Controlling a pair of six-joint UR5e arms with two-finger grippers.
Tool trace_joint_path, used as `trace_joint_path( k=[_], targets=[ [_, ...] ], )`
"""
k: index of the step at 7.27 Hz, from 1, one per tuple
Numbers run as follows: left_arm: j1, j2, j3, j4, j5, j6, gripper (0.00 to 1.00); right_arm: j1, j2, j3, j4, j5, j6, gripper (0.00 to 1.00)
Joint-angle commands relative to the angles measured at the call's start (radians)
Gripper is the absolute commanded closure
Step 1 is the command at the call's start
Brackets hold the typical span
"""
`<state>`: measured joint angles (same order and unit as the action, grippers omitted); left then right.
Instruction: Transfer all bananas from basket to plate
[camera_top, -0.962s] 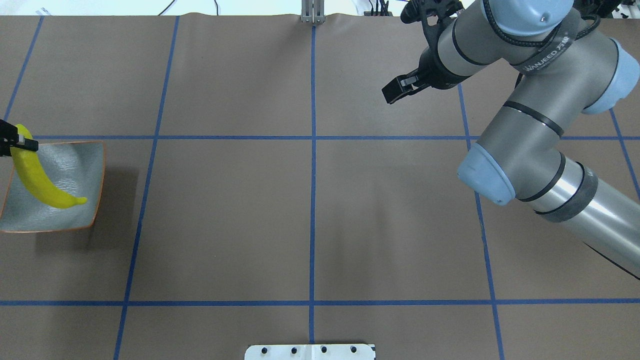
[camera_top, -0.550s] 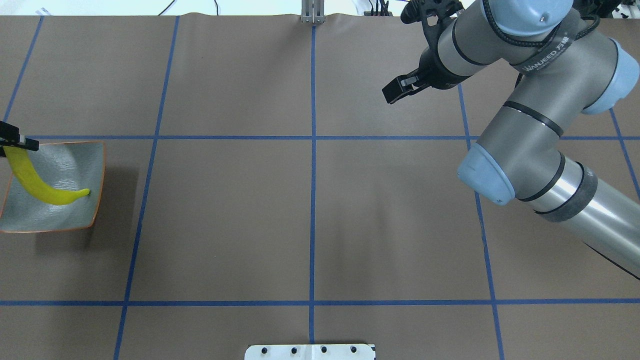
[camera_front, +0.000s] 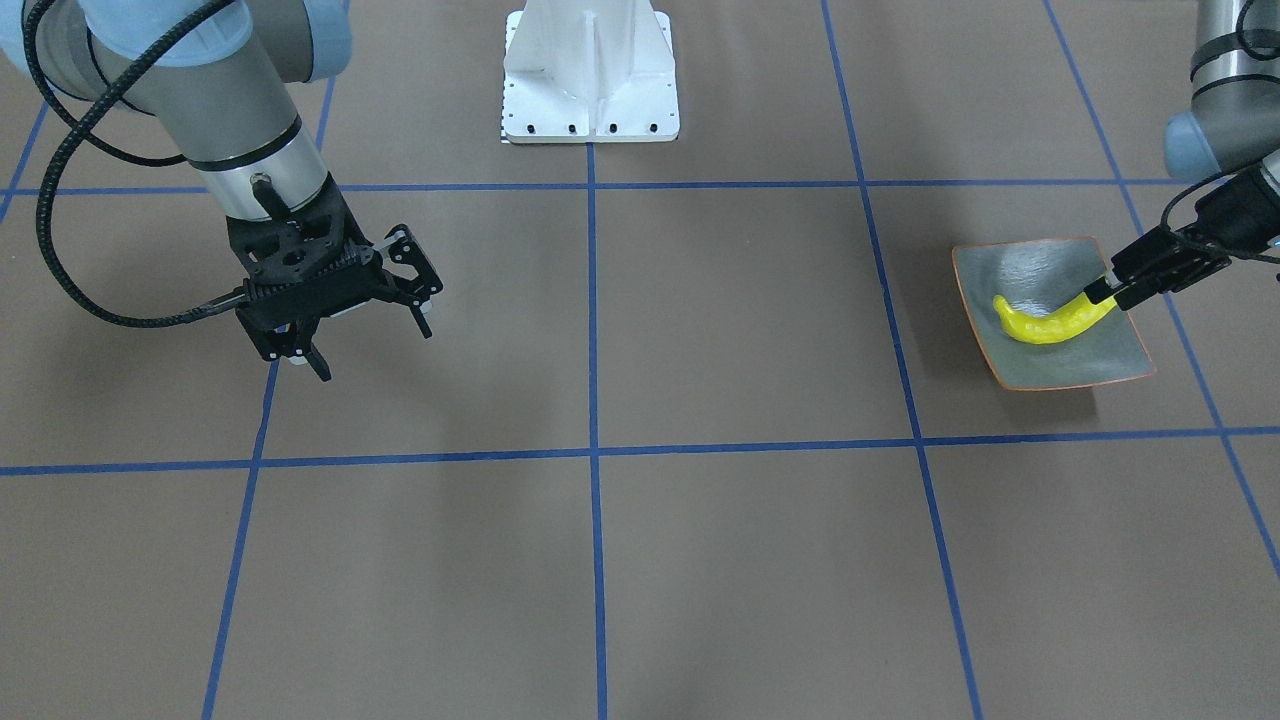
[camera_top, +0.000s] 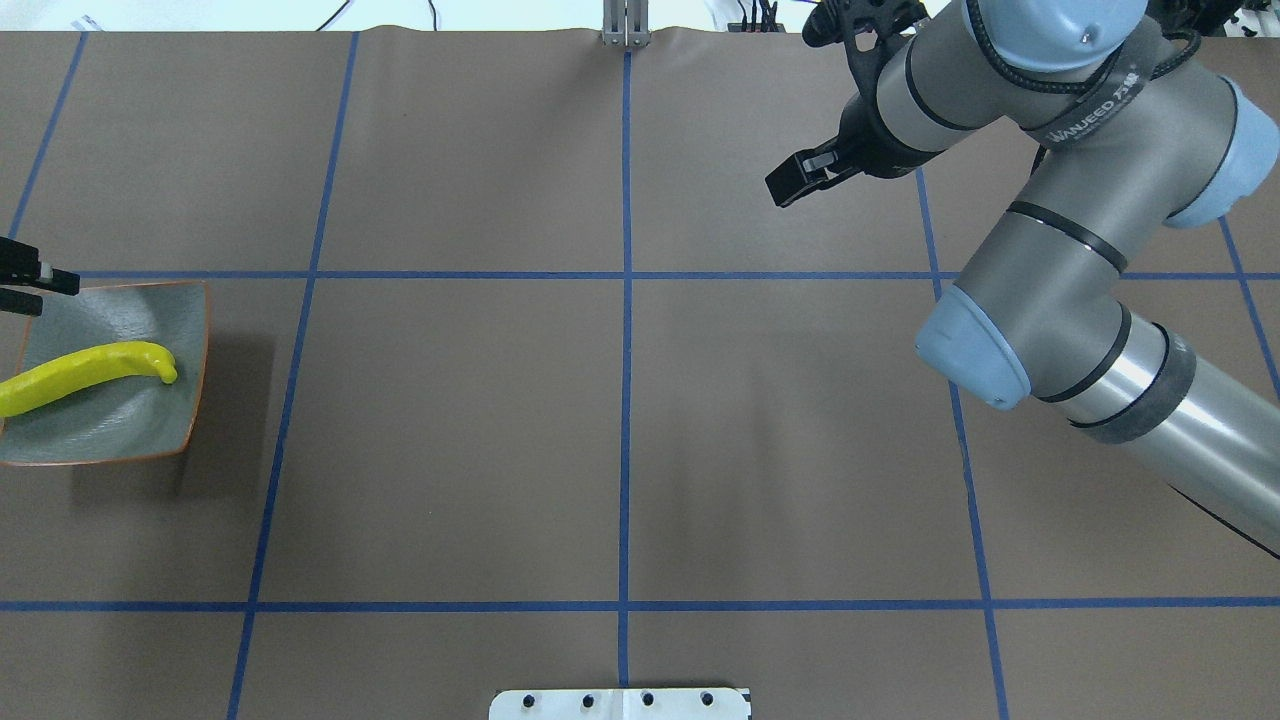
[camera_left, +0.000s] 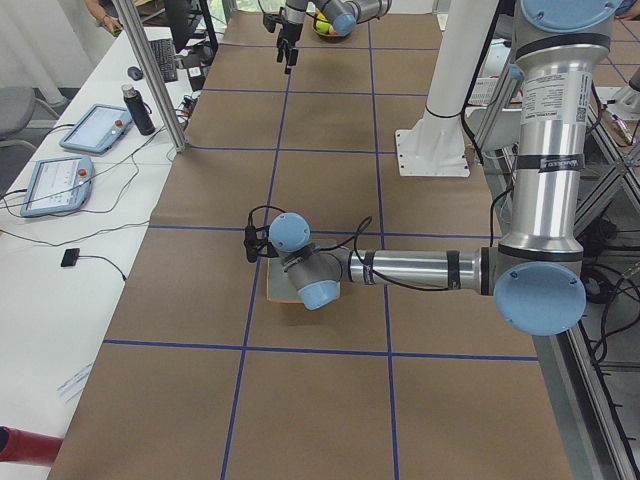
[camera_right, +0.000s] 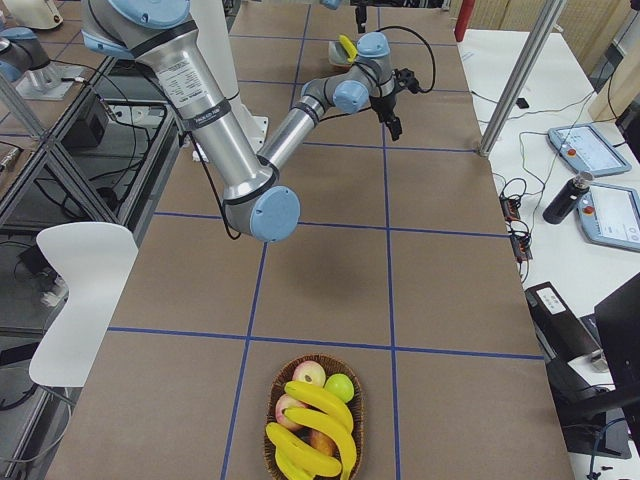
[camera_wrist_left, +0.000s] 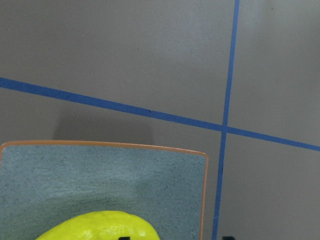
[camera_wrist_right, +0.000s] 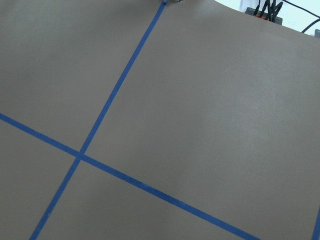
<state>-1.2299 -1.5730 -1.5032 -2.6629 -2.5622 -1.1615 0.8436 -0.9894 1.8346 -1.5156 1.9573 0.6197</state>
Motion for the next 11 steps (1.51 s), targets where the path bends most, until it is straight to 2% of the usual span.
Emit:
trace_joint_path(
  k=[1,2,4,6,8,9,11],
  targets=[
    [-0.020,-0.004,-0.012,0.001,0.000,0.003,0.21,0.002,0.000,0.002,-0.002,0.002,0.000,0.00],
    [-0.034,-0.004,-0.031,0.000,-0.001,0.005,0.00,0.015,-0.017,0.002,-0.002,0.008,-0.002,0.00],
    [-0.068,-0.004,-0.061,0.004,0.005,0.008,0.00,0.112,-0.114,0.012,0.005,0.092,-0.157,0.00],
    [-0.074,-0.005,-0.080,0.006,0.017,0.055,0.00,0.260,-0.269,0.031,0.009,0.197,-0.387,0.00],
    [-0.068,-0.041,-0.074,0.029,0.101,0.088,0.00,0.398,-0.412,0.028,0.011,0.250,-0.539,0.00],
    [-0.065,-0.039,-0.075,0.087,0.149,0.189,0.00,0.449,-0.455,0.025,0.003,0.256,-0.630,0.00],
    [-0.158,-0.042,-0.078,0.316,0.152,0.555,0.00,0.521,-0.541,0.025,0.009,0.278,-0.722,0.00]
  ],
)
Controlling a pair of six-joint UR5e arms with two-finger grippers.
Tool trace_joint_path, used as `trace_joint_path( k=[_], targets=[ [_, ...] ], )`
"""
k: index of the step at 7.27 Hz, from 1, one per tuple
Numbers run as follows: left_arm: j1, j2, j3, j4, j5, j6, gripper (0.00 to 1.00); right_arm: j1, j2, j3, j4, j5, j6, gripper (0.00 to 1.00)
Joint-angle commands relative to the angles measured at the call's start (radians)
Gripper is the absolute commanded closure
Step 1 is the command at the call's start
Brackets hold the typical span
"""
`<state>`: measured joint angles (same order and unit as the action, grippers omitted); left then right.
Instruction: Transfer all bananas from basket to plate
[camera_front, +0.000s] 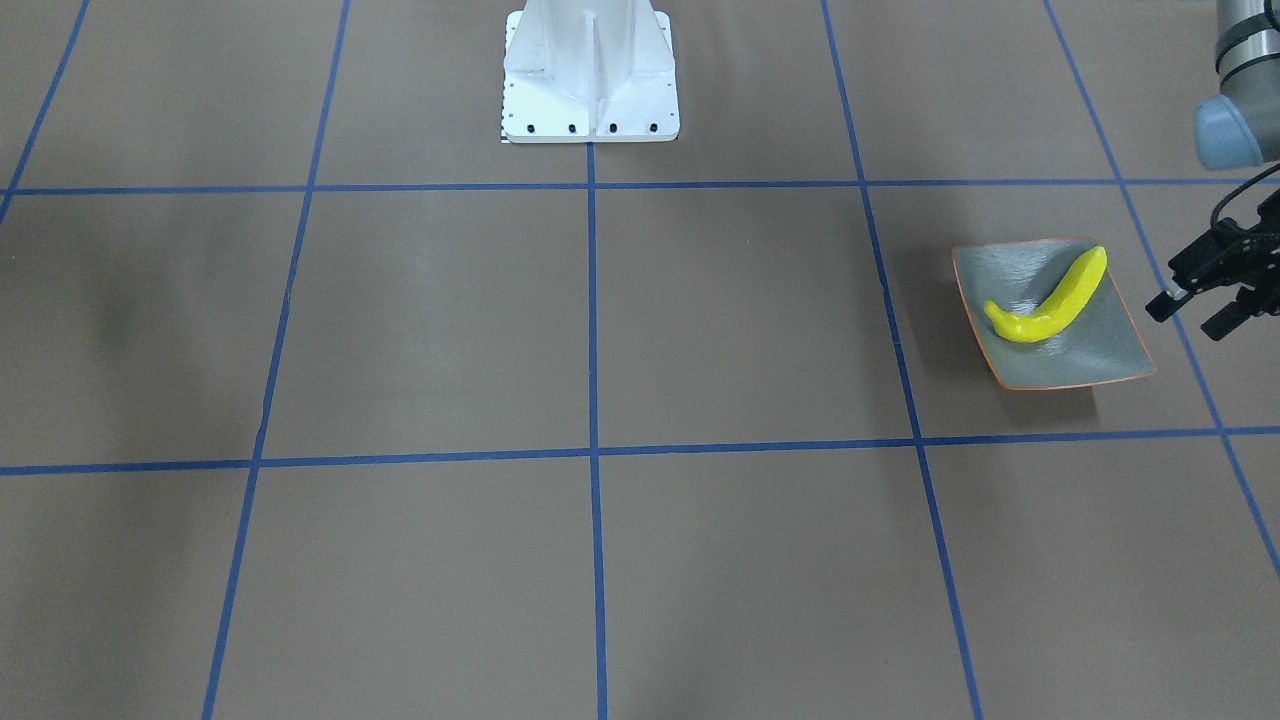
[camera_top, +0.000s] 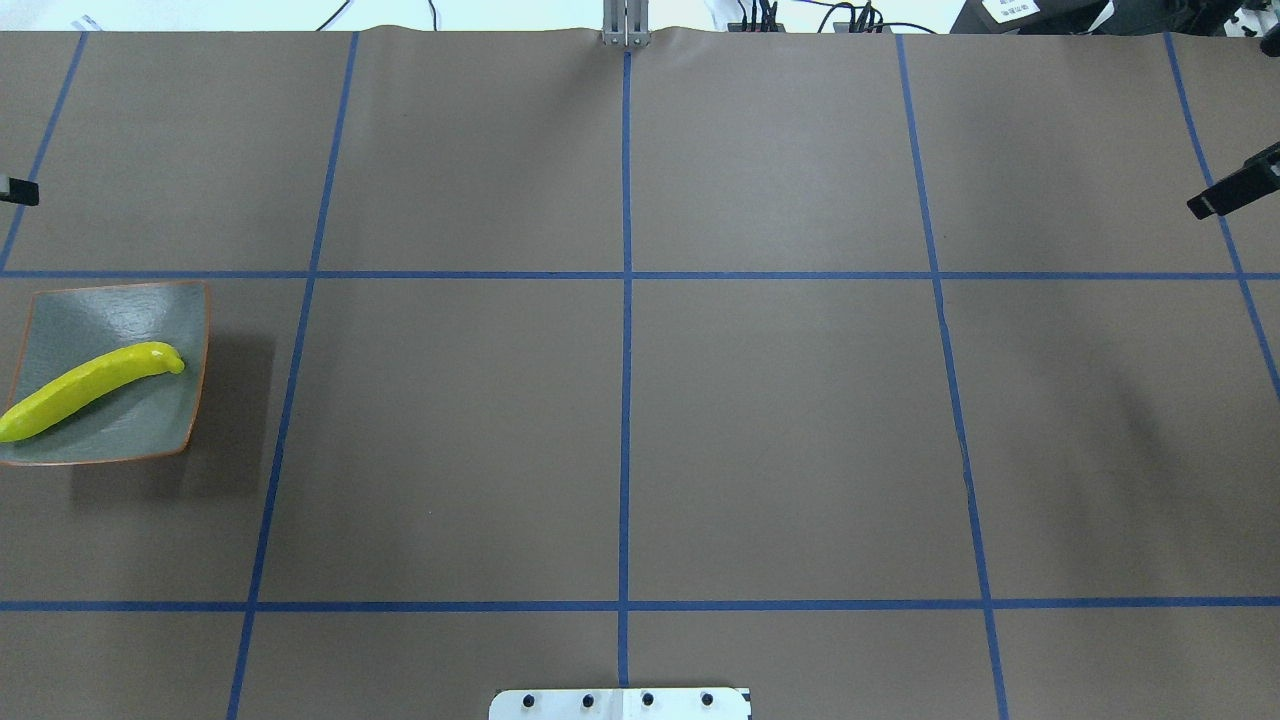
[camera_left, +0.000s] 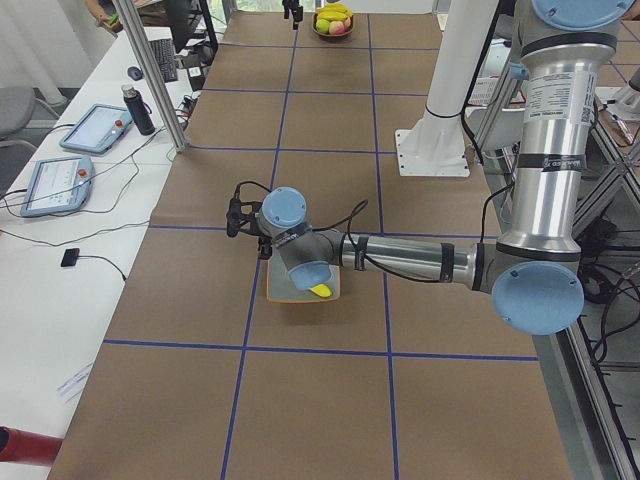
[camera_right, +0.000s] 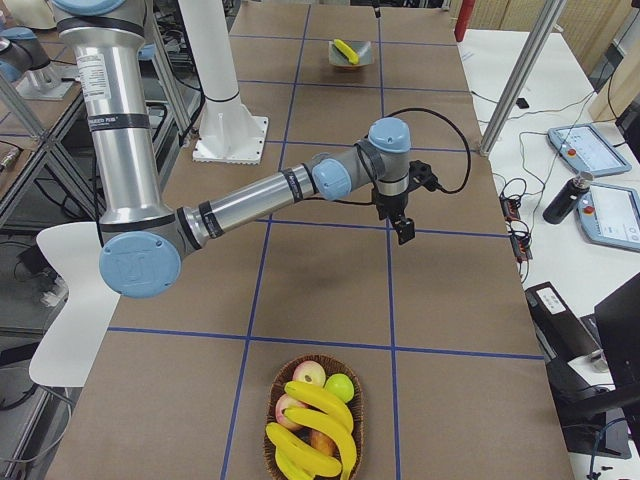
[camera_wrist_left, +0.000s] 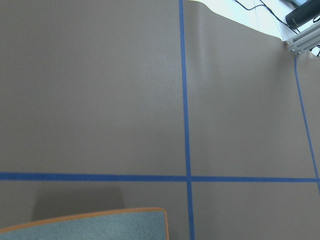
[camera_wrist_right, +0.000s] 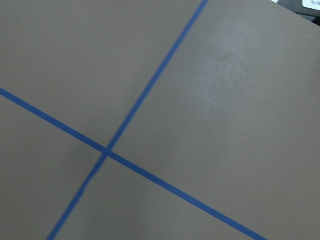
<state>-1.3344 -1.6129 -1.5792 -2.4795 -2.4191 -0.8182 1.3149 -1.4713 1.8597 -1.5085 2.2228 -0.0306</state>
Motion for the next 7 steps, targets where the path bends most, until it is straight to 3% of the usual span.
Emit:
trace_joint_path(
  k=[1,3,5,6,7],
  targets=[
    [-0.084,-0.008,-0.005,0.225,0.008,0.376,0.00,0.094,-0.117,-0.005,0.001,0.012,-0.145,0.00],
    [-0.094,-0.010,-0.028,0.248,0.008,0.401,0.00,0.189,-0.217,-0.089,0.014,-0.002,-0.186,0.00],
    [-0.095,-0.005,-0.047,0.248,0.008,0.399,0.00,0.253,-0.236,-0.344,0.269,-0.003,-0.209,0.00],
    [-0.095,-0.004,-0.048,0.246,0.008,0.399,0.00,0.253,-0.234,-0.414,0.354,-0.008,-0.194,0.01],
    [-0.095,-0.004,-0.054,0.246,0.008,0.399,0.00,0.253,-0.242,-0.424,0.378,-0.029,-0.133,0.02]
  ],
)
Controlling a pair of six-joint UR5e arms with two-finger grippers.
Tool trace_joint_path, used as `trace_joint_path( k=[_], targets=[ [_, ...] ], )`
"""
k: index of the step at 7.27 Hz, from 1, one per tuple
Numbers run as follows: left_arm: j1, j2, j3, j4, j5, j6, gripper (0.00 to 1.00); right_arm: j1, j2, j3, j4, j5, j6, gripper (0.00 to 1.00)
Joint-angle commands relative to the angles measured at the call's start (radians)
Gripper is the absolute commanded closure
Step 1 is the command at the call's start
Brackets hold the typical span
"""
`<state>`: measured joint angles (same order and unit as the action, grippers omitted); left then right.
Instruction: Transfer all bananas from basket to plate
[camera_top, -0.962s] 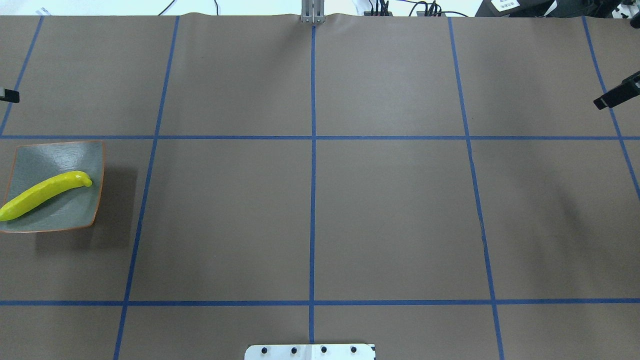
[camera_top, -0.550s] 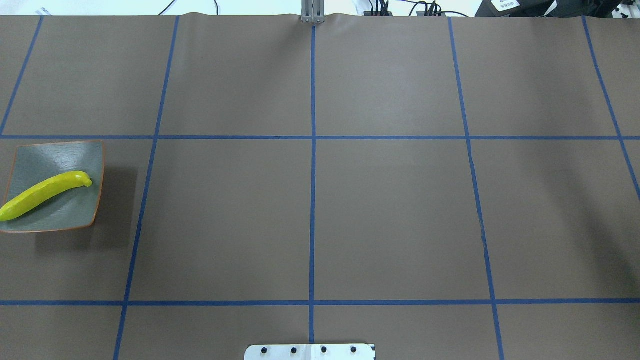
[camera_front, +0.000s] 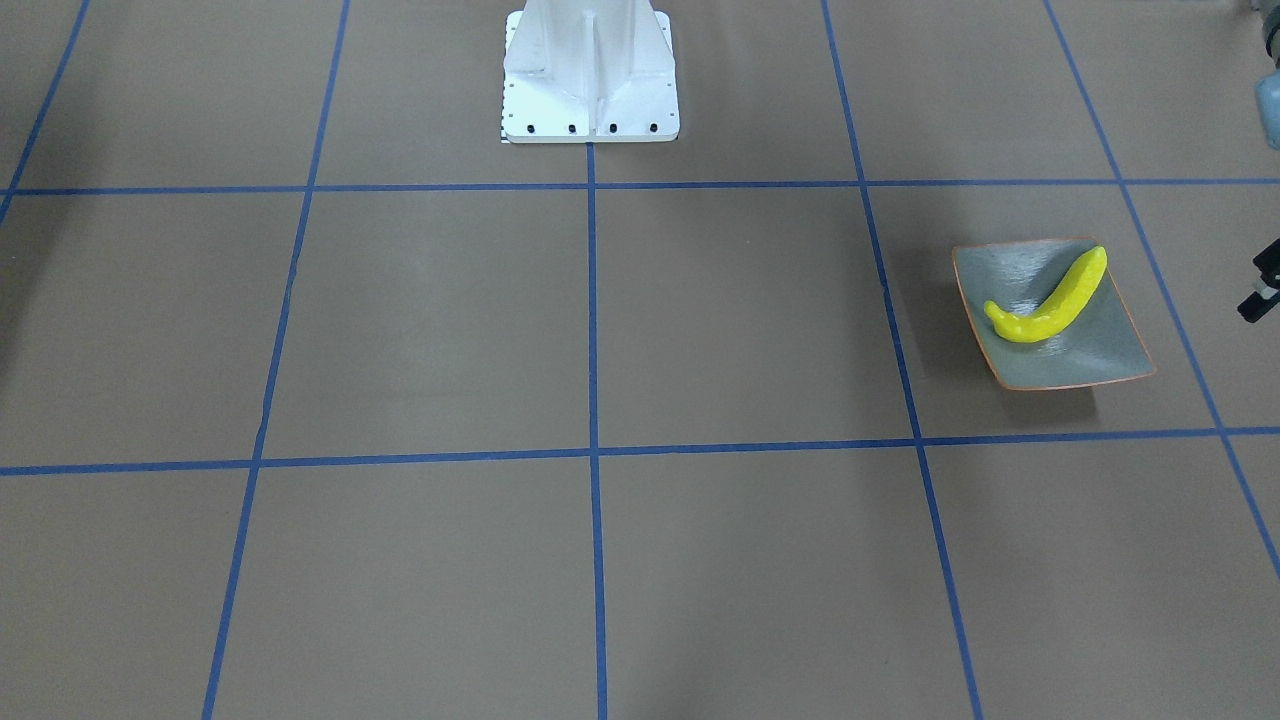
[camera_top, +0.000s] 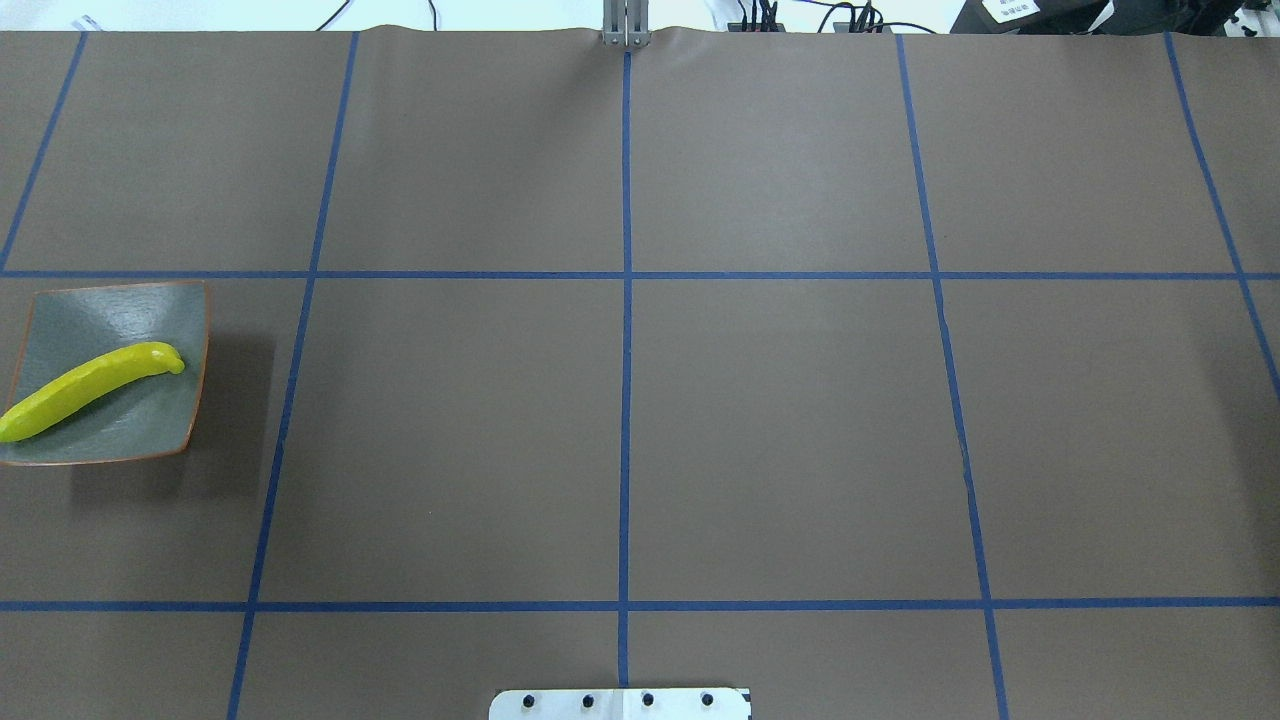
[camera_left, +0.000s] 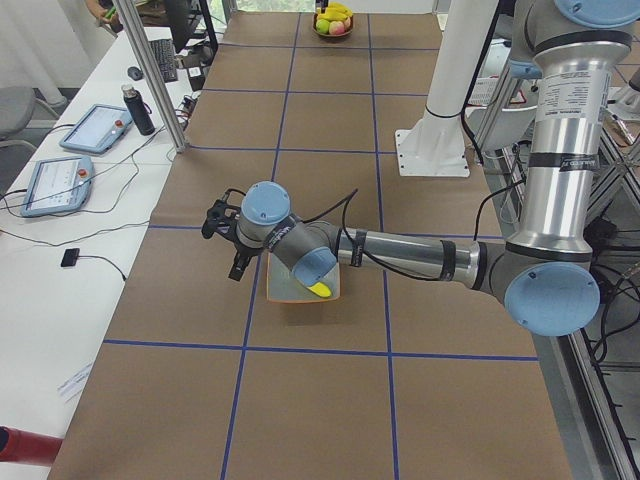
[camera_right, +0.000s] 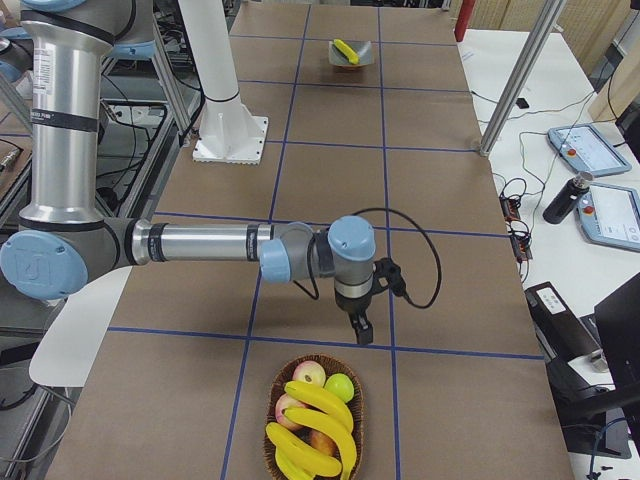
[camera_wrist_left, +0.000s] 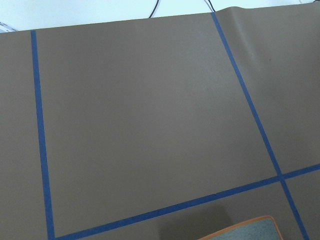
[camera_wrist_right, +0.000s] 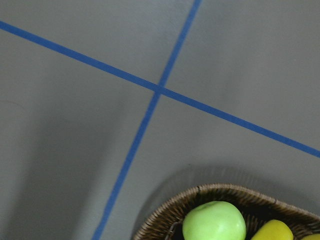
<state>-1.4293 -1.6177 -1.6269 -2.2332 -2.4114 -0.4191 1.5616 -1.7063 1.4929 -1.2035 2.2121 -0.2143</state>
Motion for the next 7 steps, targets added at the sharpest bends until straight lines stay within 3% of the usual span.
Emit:
trace_joint_path(
  k=[1,6,7],
  targets=[
    [0.000,0.001,-0.010,-0.002,0.000,0.000,0.00,0.005,-0.025,-0.057,0.128,-0.069,0.150,0.02],
    [0.000,0.002,-0.022,-0.006,0.000,0.000,0.00,-0.057,-0.070,-0.057,0.174,-0.092,0.236,0.05],
    [0.000,0.009,-0.028,-0.008,0.000,0.000,0.00,-0.089,-0.073,-0.056,0.174,-0.153,0.251,0.07]
  ],
)
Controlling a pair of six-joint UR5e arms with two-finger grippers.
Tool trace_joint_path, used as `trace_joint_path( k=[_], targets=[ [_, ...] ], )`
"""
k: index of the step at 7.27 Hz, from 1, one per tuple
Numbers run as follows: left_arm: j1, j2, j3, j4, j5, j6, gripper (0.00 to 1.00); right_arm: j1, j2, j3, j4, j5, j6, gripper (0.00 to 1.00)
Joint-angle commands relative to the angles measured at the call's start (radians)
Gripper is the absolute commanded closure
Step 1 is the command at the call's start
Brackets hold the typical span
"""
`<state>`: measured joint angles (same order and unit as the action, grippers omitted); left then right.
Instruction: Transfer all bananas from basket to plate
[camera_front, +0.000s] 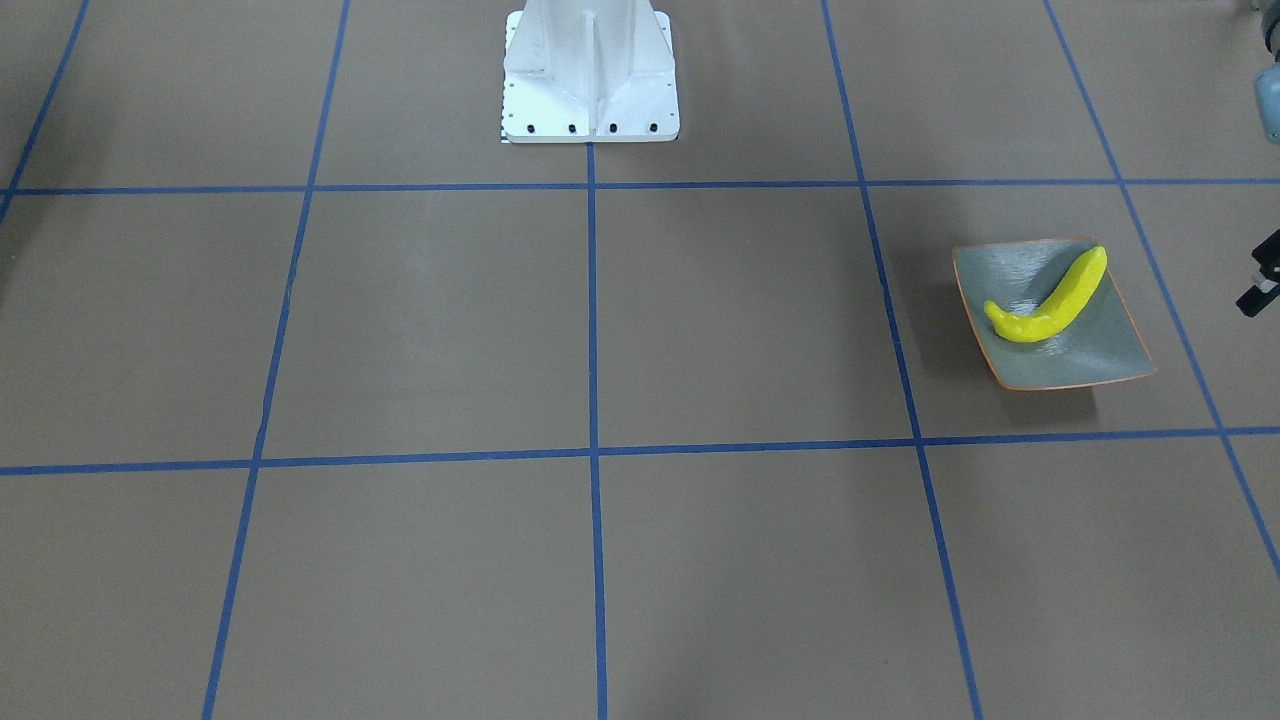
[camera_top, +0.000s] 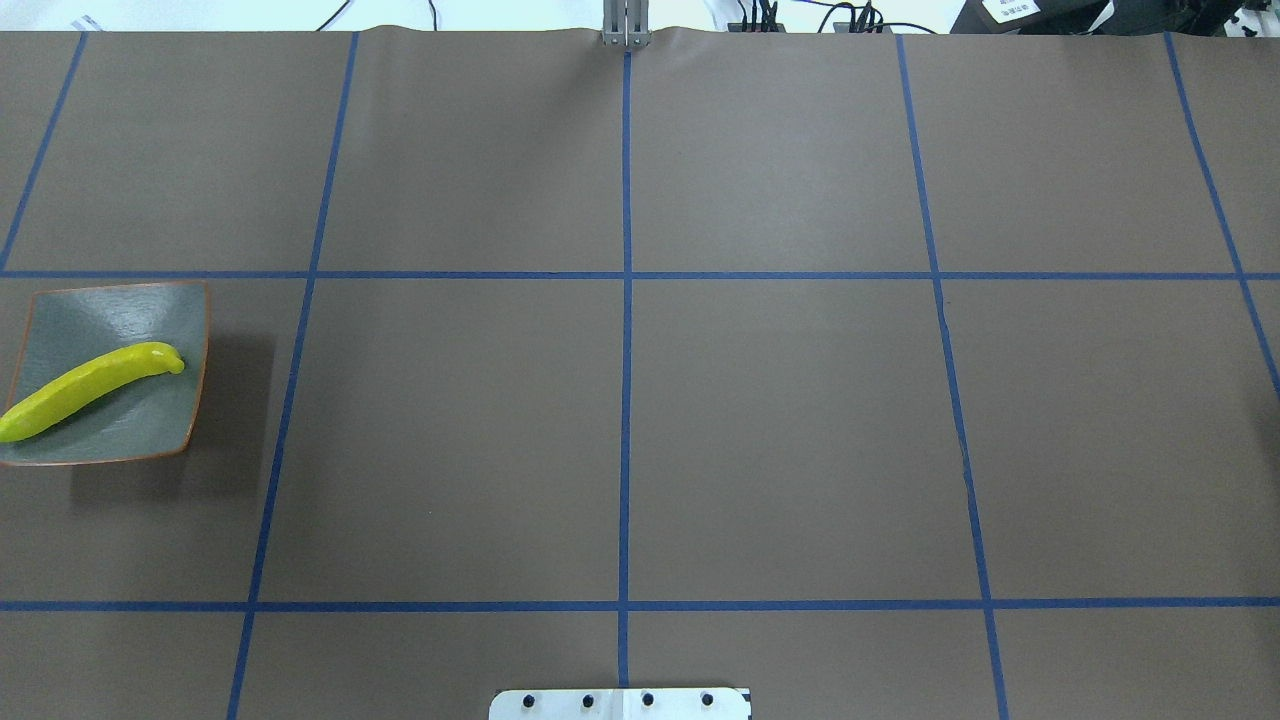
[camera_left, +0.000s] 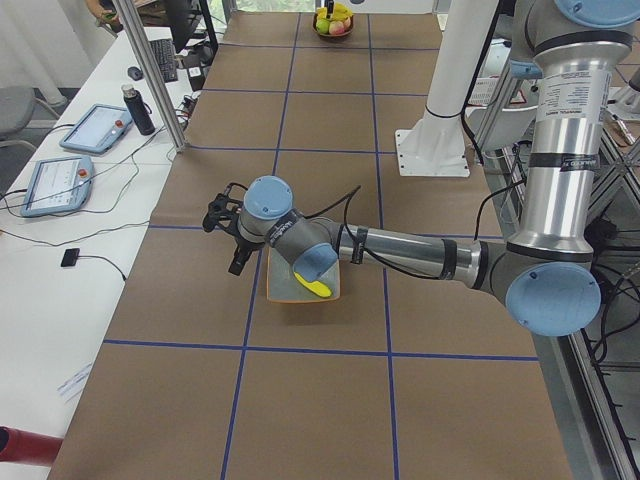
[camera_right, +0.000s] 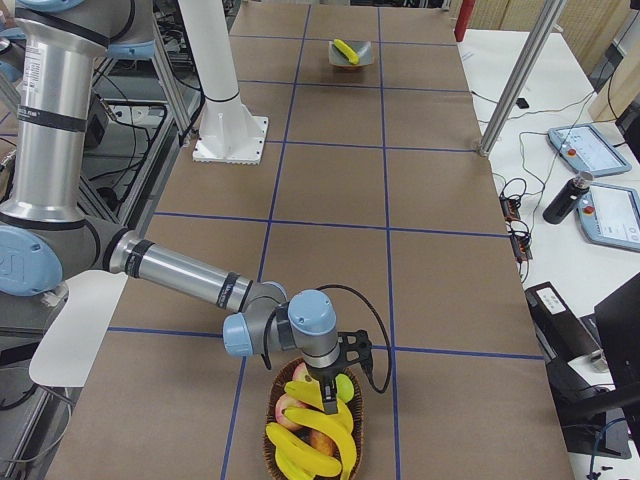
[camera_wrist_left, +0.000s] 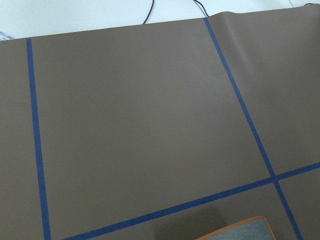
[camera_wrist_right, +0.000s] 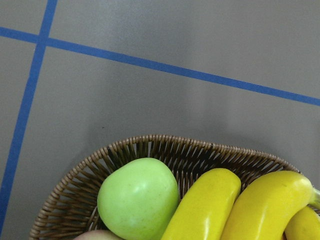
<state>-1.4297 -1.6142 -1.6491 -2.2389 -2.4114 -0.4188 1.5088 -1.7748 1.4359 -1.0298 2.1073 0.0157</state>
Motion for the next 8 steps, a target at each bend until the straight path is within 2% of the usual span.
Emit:
trace_joint_path(
  k=[1,2,3,4,5,8],
  targets=[
    [0.000,0.007,-0.009,-0.002,-0.001,0.000,0.00,-0.045,-0.021,0.001,0.002,-0.068,0.007,0.08],
    [0.000,0.007,-0.009,-0.002,0.000,0.000,0.00,-0.050,-0.050,0.001,0.045,-0.087,0.003,0.13],
    [0.000,0.005,-0.009,-0.002,0.000,0.002,0.00,-0.051,-0.061,0.001,0.056,-0.084,0.003,0.35],
    [0.000,0.007,-0.017,-0.002,-0.001,0.000,0.00,-0.055,-0.061,0.001,0.056,-0.084,0.000,0.83],
    [0.000,0.007,-0.020,-0.002,-0.002,0.000,0.00,-0.058,-0.060,0.003,0.056,-0.087,-0.008,1.00],
    [0.000,0.020,-0.020,-0.002,-0.003,0.000,0.00,-0.056,-0.054,0.014,0.056,-0.090,-0.037,1.00]
  ],
)
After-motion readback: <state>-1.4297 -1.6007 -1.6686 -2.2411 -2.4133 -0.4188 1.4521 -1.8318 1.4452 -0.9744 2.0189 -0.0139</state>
